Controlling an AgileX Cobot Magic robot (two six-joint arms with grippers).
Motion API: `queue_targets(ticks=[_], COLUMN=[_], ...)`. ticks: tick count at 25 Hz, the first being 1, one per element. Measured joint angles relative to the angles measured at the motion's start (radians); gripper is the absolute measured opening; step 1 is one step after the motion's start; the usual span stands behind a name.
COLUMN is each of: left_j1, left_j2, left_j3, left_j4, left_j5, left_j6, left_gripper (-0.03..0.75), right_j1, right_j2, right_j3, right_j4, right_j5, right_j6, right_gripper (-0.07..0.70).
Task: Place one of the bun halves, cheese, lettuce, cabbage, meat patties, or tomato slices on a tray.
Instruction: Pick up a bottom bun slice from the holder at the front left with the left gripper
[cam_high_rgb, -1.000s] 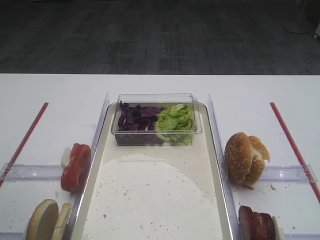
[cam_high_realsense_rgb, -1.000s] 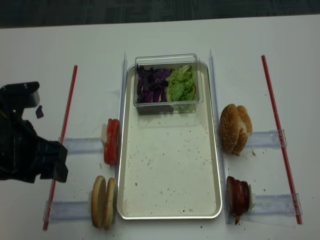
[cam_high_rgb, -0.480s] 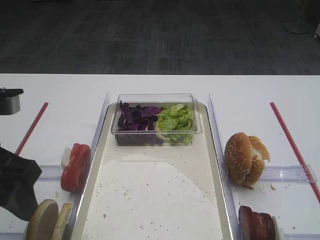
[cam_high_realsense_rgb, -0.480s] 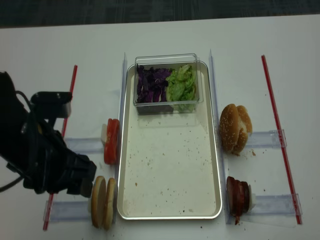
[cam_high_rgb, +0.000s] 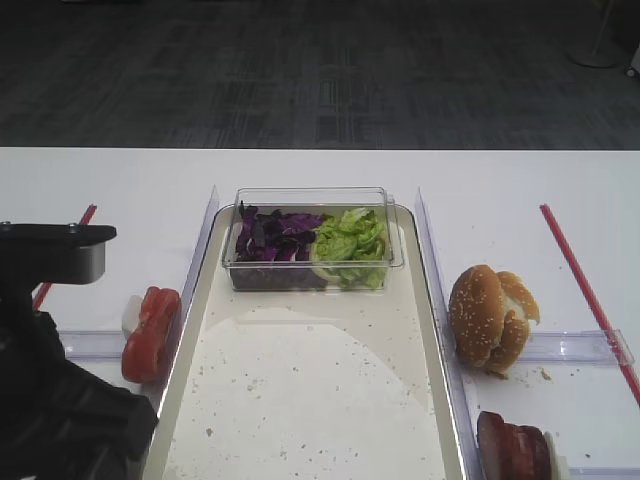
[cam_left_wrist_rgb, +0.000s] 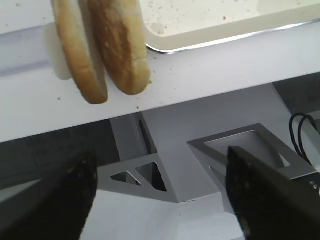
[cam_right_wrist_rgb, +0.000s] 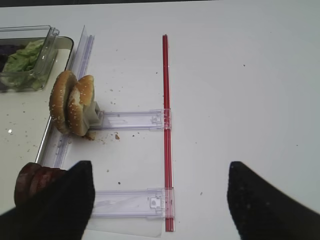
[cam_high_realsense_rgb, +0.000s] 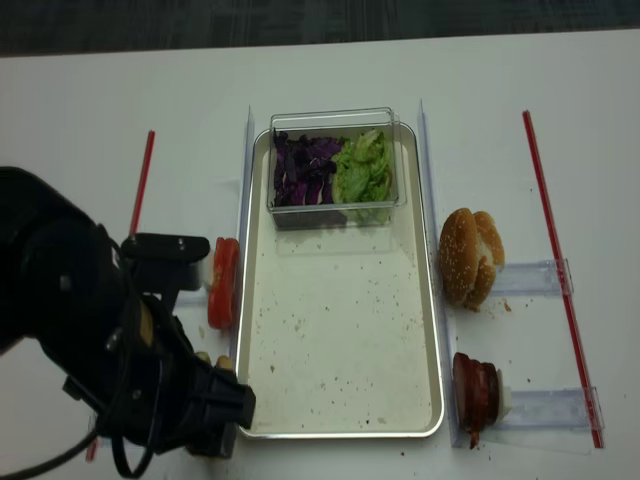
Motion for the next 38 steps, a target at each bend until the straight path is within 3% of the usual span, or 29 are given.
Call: queue_targets(ticks=[5,16,28,38], left_j1=[-0.067,-0.071,-0.071,0.010], left_j2=[0.000,0.004,0.154,0.211], left_j3=[0.000,0.000,-0.002,-0.013], left_j4=[0.002,0.029,0.056,0.070], left_j5=[-0.032,-0.041,-0.137,-0.181], left_j6=[-0.058,-0.061,-0.029,0.030], left_gripper=[0.493,0.493,0.433,0.429], right_j1=[0.000,0.000,0.000,0.000], right_j2=[0.000,0.000,0.000,0.000], right_j3=[0.000,0.000,0.000,0.000], right_j4=[0.000,0.000,0.000,0.000], right_j5=[0.000,0.000,0.000,0.000], right_j6=[0.000,0.000,0.000,0.000], right_gripper=[0.571,0.571,0.571,0.571])
